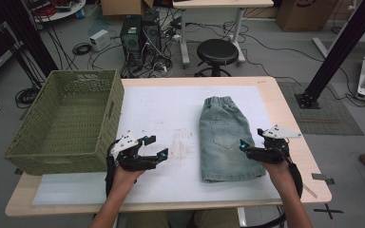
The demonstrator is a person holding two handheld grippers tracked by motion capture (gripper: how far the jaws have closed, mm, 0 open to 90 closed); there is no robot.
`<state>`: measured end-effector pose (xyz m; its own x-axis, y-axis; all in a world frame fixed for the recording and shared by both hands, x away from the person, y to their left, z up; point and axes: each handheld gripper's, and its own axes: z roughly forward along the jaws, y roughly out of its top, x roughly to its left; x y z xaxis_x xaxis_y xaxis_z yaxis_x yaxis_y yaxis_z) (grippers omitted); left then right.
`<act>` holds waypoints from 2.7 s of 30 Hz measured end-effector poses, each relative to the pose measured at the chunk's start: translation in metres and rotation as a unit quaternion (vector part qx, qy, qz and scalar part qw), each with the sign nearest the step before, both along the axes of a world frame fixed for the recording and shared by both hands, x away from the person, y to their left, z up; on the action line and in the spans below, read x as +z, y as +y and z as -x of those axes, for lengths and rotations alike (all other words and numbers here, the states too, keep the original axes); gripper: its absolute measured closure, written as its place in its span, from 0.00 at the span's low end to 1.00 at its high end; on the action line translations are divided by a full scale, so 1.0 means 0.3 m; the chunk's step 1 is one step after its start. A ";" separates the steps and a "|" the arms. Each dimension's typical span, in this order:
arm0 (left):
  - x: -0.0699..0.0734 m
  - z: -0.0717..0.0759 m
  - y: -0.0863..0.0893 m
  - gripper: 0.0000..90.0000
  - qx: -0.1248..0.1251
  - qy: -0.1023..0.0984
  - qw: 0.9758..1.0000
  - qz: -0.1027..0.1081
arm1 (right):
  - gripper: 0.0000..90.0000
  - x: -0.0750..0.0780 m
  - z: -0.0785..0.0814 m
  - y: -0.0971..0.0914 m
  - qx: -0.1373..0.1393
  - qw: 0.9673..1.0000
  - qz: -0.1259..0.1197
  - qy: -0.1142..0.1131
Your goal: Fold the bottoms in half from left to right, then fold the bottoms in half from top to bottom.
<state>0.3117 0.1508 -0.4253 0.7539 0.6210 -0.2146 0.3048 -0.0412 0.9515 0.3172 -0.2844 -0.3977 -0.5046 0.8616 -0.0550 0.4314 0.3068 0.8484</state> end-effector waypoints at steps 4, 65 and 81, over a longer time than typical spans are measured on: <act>0.019 -0.009 -0.017 0.26 0.003 -0.006 1.000 0.000 | 0.23 0.002 0.020 -0.004 0.008 1.000 0.007 -0.004; -0.039 -0.246 -0.433 0.33 0.002 0.115 0.990 -0.087 | 0.23 -0.033 0.032 -0.033 0.013 1.000 -0.002 0.008; -0.084 -0.250 -0.507 0.67 -0.015 0.182 0.977 -0.108 | 0.24 -0.040 0.025 -0.034 0.005 1.000 -0.003 0.012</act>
<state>0.3867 -0.0012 -0.4504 0.6708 0.6600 -0.3384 0.6172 -0.2436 0.7482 0.3097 -0.2945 -0.4097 -0.5139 0.8570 -0.0374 0.4490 0.3058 0.8396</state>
